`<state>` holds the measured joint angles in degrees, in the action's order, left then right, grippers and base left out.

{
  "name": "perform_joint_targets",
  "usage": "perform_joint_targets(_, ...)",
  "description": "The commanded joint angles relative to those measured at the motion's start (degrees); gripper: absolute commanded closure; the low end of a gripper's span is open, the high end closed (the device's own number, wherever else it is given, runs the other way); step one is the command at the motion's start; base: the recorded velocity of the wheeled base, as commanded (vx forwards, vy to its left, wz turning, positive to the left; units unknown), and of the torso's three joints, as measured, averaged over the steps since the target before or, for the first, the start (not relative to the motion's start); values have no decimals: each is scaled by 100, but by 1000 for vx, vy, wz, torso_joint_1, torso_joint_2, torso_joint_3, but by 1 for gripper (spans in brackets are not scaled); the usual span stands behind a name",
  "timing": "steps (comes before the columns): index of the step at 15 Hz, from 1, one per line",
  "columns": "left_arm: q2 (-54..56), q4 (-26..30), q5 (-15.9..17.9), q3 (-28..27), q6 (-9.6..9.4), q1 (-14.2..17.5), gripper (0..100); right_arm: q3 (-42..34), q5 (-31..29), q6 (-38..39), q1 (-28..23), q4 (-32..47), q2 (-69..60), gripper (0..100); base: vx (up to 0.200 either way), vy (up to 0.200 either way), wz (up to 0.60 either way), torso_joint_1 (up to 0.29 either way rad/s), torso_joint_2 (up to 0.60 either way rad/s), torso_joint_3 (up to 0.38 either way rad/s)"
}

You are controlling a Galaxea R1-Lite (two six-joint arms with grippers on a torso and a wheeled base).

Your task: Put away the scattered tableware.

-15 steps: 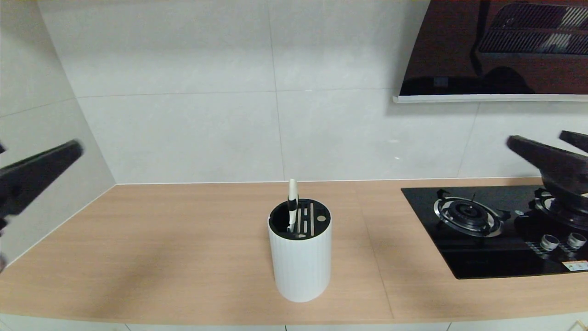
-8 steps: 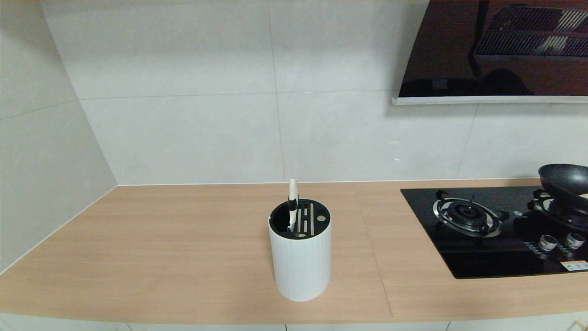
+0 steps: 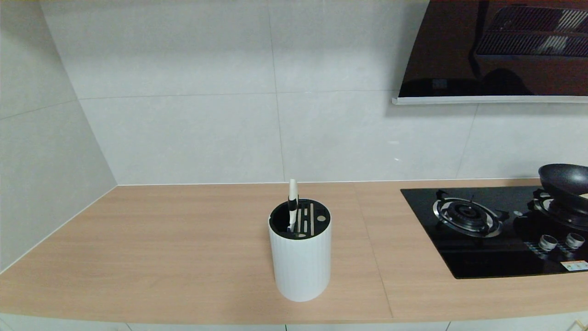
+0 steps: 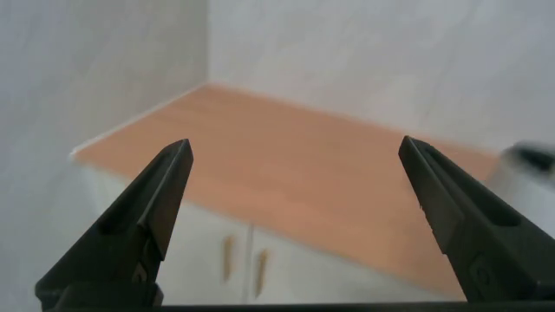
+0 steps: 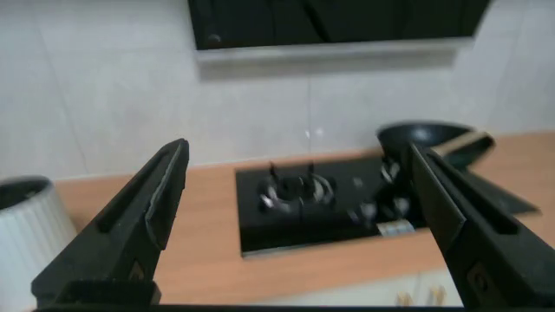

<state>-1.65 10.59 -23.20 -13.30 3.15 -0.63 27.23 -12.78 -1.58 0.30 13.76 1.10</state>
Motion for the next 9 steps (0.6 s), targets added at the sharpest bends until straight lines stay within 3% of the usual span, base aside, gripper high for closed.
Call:
perform_joint_targets(1,165,-1068,263,1198,-376,81,0,-851,-23,9,-22,-49,-110,0,0,0,0,0,0,0)
perform_joint_targets(3,165,-1288,958,1330,-499,81,0,-1598,12,-26,-22,-770,-110,0,0,0,0,0,0,0)
perform_joint_targets(6,156,-1121,2135,1330,-420,81,0,-2723,320,-176,-22,-1833,-110,0,0,0,0,0,0,0)
perform_joint_targets(7,156,-1042,2337,1330,-499,72,0,-2715,495,-114,-22,-1622,-110,0,0,0,0,0,0,0)
perform_joint_targets(9,156,-1051,2373,1330,-631,72,0,-2715,566,-35,-22,-1649,-110,0,0,0,0,28,1,1)
